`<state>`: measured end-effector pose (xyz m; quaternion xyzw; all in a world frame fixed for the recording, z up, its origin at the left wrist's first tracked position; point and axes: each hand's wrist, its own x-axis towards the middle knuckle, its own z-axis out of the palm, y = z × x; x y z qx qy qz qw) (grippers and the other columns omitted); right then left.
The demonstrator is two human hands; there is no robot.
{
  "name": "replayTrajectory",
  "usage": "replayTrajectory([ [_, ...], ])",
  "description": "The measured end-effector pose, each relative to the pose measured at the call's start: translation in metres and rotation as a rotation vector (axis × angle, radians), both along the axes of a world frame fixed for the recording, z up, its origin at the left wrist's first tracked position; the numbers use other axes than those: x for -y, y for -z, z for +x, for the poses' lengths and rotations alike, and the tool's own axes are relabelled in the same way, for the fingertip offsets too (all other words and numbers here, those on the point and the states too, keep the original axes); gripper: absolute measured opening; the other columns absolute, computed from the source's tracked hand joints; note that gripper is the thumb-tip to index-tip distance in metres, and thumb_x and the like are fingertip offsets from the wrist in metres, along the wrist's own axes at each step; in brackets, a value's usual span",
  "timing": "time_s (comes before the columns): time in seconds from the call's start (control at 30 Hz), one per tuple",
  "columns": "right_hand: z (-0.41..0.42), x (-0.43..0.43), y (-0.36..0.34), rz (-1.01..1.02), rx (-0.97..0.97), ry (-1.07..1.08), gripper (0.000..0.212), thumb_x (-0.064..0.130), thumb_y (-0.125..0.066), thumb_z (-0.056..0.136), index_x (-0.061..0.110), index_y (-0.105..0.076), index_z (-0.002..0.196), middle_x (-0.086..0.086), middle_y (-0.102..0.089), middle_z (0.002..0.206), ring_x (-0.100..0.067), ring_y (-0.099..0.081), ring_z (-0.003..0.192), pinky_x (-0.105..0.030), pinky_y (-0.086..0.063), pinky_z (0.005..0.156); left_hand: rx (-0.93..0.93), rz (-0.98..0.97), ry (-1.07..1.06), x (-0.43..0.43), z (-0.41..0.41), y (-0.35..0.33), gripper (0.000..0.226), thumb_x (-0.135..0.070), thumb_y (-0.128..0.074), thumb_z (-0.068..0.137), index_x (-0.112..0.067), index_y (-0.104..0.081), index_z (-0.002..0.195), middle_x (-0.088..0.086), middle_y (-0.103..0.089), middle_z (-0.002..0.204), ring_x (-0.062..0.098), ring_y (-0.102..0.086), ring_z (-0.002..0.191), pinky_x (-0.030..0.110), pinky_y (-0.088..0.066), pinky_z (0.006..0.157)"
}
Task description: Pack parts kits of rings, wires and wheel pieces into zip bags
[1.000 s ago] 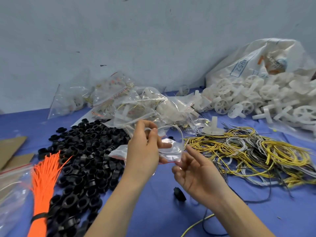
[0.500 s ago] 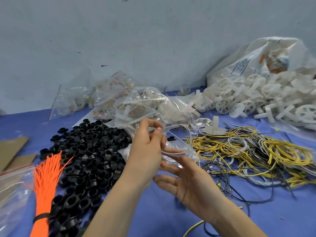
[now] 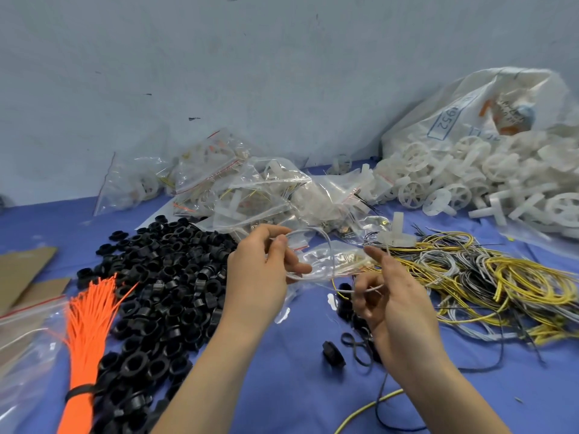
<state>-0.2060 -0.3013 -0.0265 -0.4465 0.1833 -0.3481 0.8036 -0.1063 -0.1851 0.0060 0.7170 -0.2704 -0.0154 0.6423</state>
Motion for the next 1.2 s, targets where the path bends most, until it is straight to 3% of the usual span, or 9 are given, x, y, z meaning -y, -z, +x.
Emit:
replayTrajectory([
  [0.13, -0.007, 0.005, -0.002, -0.202, -0.014, 0.163, 0.025, 0.021, -0.042, 0.1, 0.019, -0.066, 0.108, 0.002, -0.049, 0.054, -0.009, -0.04, 0.047, -0.018, -0.032, 0.04, 0.038, 0.115, 0.112, -0.003, 0.003, -0.001, 0.029, -0.002, -0.046, 0.099, -0.02, -0.064, 0.087, -0.001, -0.06, 0.059, 0.016, -0.07, 0.057, 0.019, -0.053, 0.052],
  [0.33, -0.007, 0.016, -0.003, -0.146, -0.041, 0.051, 0.023, 0.008, -0.046, 0.098, 0.008, -0.064, 0.111, 0.0, -0.055, 0.058, -0.009, -0.048, 0.048, -0.016, -0.037, 0.04, 0.205, 0.377, 0.327, -0.008, 0.005, -0.004, 0.033, -0.005, -0.048, 0.099, -0.029, -0.065, 0.084, -0.005, -0.064, 0.064, 0.005, -0.068, 0.06, 0.016, -0.053, 0.058],
  [0.43, -0.006, 0.017, -0.002, -0.225, -0.053, -0.006, 0.024, 0.006, -0.046, 0.097, 0.012, -0.061, 0.114, -0.001, -0.06, 0.06, -0.01, -0.049, 0.051, -0.017, -0.04, 0.044, 0.198, 0.369, 0.336, -0.008, 0.005, -0.003, 0.033, -0.005, -0.049, 0.099, -0.029, -0.066, 0.084, -0.006, -0.064, 0.064, 0.009, -0.068, 0.061, 0.018, -0.053, 0.06],
  [0.6, -0.005, 0.007, 0.006, -0.532, -0.167, -0.038, 0.003, 0.008, -0.052, 0.095, 0.009, -0.051, 0.093, -0.007, -0.066, 0.062, -0.012, -0.051, 0.051, -0.019, -0.039, 0.047, 0.247, 0.362, 0.362, -0.004, 0.003, 0.0, 0.019, -0.014, -0.056, 0.097, -0.029, -0.059, 0.086, -0.008, -0.064, 0.066, 0.006, -0.052, 0.052, 0.019, -0.044, 0.054],
  [0.7, -0.004, 0.008, 0.01, -0.65, -0.265, 0.049, 0.008, 0.011, -0.057, 0.092, 0.014, -0.06, 0.085, -0.004, -0.066, 0.059, -0.01, -0.05, 0.047, -0.019, -0.038, 0.047, 0.273, 0.364, 0.394, -0.004, 0.003, 0.001, 0.014, -0.019, -0.058, 0.095, -0.028, -0.055, 0.086, -0.01, -0.068, 0.071, 0.01, -0.053, 0.061, 0.027, -0.047, 0.06],
  [0.83, -0.006, 0.009, 0.008, -0.799, -0.344, -0.006, 0.013, 0.013, -0.064, 0.088, 0.017, -0.069, 0.078, -0.002, -0.064, 0.062, -0.011, -0.051, 0.052, -0.023, -0.041, 0.05, 0.27, 0.338, 0.409, -0.004, 0.0, 0.0, 0.01, -0.018, -0.061, 0.093, -0.025, -0.059, 0.086, -0.009, -0.068, 0.071, 0.007, -0.051, 0.059, 0.02, -0.046, 0.061],
  [0.93, -0.008, 0.007, 0.006, -0.623, -0.294, -0.232, 0.012, 0.019, -0.067, 0.086, 0.01, -0.071, 0.08, -0.002, -0.054, 0.059, -0.008, -0.038, 0.044, -0.017, -0.031, 0.042, 0.403, 0.33, 0.311, -0.002, -0.002, -0.002, 0.009, -0.014, -0.067, 0.089, -0.019, -0.063, 0.084, -0.009, -0.062, 0.075, 0.002, -0.051, 0.063, 0.012, -0.04, 0.062],
  [1.03, -0.008, 0.008, 0.003, -0.383, -0.27, -0.399, 0.024, 0.031, -0.066, 0.076, 0.008, -0.071, 0.081, -0.005, -0.05, 0.064, -0.01, -0.034, 0.049, -0.021, -0.023, 0.048, 0.541, 0.303, 0.231, 0.001, -0.003, -0.004, 0.003, -0.013, -0.07, 0.087, -0.012, -0.067, 0.085, -0.001, -0.062, 0.086, 0.014, -0.057, 0.075, 0.021, -0.042, 0.07],
  [1.2, -0.007, 0.01, 0.0, -0.145, -0.149, -0.521, 0.024, 0.036, -0.066, 0.079, 0.013, -0.073, 0.077, -0.004, -0.062, 0.072, -0.016, -0.058, 0.069, -0.024, -0.048, 0.062, 0.672, 0.302, 0.165, 0.002, -0.003, -0.003, 0.005, -0.016, -0.069, 0.087, -0.011, -0.068, 0.087, 0.003, -0.063, 0.085, 0.026, -0.059, 0.074, 0.037, -0.044, 0.075],
])
